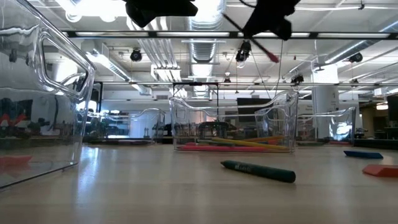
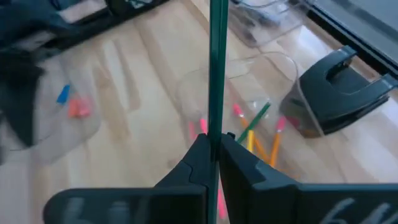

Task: Sort crayons/erasers/pens/pencils in bins
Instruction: Put the green pencil into the middle transparent bin, then put the green crayon into the top right transparent bin

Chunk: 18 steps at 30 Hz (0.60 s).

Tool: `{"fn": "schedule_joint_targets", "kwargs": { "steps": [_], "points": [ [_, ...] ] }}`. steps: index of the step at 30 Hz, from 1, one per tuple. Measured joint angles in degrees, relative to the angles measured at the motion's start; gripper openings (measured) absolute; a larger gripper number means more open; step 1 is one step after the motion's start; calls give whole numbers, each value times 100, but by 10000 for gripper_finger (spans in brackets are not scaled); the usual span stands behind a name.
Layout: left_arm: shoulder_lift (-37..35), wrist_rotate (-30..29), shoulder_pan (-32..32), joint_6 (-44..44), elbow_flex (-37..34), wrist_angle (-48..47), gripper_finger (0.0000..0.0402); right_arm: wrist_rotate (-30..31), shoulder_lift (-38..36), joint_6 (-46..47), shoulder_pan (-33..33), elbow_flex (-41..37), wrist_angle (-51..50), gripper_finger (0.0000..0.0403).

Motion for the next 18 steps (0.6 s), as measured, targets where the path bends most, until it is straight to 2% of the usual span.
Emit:
{"fn": "schedule_joint_targets", "kwargs": {
  "steps": [3,8,12,18],
  "points": [
    [0,17,-16,0,0,-14,141,-462,248,-468,-579,120,8,14],
    [0,35,-16,7,0,-54,141,-1226,685,-867,-1164,347,-204,28],
    [0,52,-16,9,0,-53,141,-1300,975,-1037,-1311,670,-685,50],
    [20,130,-16,7,0,-50,141,-1146,1300,-1118,-1312,1165,-1351,102]
  ]
}}
